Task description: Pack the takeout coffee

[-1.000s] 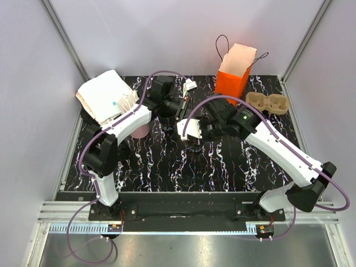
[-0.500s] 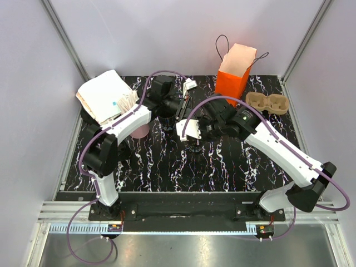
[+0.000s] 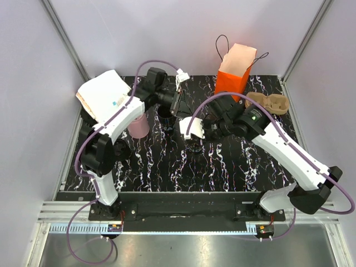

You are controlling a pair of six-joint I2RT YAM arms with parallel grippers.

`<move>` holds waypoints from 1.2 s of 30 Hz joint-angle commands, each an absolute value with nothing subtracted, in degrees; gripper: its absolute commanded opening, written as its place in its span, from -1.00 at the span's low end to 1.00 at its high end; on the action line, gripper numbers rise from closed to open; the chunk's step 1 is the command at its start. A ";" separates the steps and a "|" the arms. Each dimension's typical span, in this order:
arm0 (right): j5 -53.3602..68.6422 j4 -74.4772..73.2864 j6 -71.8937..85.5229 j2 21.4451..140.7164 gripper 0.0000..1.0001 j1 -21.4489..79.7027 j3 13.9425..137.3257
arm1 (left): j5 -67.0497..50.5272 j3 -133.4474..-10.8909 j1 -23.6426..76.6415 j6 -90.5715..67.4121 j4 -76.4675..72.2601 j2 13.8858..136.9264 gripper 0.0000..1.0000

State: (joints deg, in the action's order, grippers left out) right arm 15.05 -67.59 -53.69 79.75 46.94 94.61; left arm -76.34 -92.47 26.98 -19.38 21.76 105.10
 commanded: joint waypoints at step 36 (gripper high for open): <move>8.79 -49.83 -33.58 64.95 -1.00 18.28 89.56 | -18.81 -89.29 41.84 21.88 39.20 97.55 0.98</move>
State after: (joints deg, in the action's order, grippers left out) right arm 8.10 -53.04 -36.18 66.43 19.31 89.01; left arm -21.63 -84.75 41.04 20.05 40.60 94.19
